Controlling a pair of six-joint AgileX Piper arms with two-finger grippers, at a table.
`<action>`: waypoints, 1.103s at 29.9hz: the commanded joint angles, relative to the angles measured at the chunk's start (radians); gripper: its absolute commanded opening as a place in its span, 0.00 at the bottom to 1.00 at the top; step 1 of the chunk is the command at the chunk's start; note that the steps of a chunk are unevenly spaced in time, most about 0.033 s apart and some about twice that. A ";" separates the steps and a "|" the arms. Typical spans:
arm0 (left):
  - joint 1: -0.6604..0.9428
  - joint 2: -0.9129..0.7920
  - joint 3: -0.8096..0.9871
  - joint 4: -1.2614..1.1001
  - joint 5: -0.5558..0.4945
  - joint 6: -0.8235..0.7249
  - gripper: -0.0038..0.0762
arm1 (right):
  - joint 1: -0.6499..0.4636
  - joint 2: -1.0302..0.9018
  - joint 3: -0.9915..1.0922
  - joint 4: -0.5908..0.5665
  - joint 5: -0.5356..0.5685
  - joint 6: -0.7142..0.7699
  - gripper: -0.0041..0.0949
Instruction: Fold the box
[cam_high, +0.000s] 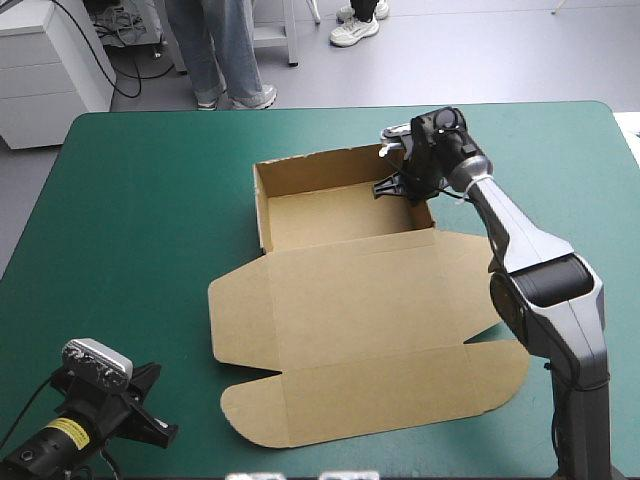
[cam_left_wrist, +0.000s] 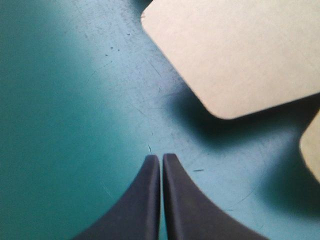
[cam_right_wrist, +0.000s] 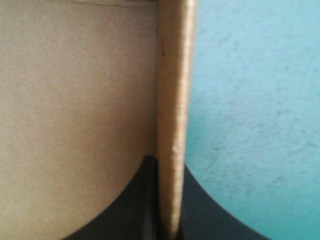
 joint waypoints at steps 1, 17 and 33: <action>-0.005 0.010 -0.023 -0.007 -0.072 -0.008 0.04 | -0.116 -0.066 -0.035 -0.071 0.016 -0.036 0.02; -0.005 0.010 -0.010 -0.007 -0.104 -0.008 0.04 | -0.676 -0.066 -0.037 -0.057 0.016 -0.057 0.02; -0.005 0.010 -0.010 -0.007 -0.104 -0.008 0.04 | -0.777 -0.064 -0.037 -0.146 0.016 -0.071 0.02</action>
